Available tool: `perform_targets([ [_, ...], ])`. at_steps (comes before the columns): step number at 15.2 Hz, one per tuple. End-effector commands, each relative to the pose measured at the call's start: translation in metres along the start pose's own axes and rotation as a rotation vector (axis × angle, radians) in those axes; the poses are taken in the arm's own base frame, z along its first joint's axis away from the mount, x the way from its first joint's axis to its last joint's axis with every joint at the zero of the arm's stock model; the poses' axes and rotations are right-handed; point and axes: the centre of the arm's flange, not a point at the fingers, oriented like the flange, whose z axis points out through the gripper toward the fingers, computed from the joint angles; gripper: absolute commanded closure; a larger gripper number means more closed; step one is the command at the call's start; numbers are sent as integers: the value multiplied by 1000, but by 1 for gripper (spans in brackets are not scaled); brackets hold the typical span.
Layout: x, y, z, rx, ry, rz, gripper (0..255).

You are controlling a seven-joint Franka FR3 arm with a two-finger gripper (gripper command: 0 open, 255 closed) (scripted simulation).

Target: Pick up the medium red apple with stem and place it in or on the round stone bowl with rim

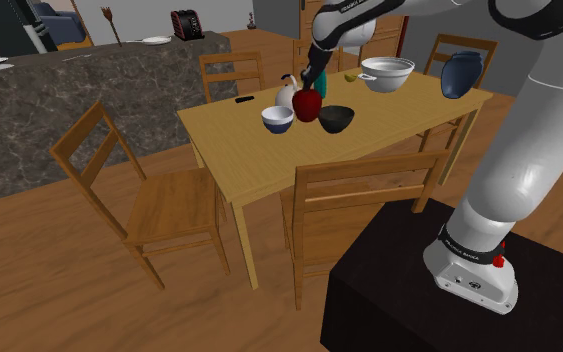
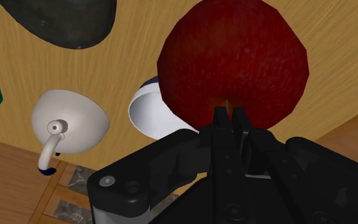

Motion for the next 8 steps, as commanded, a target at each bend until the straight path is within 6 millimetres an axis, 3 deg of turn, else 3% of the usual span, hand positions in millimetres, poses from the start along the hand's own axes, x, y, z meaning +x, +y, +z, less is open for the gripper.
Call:
perform_targets([
  [1,5,2,-10,0,0,0,255],
  [3,8,2,-17,0,0,0,255],
  [8,10,66,-35,0,0,0,255],
])
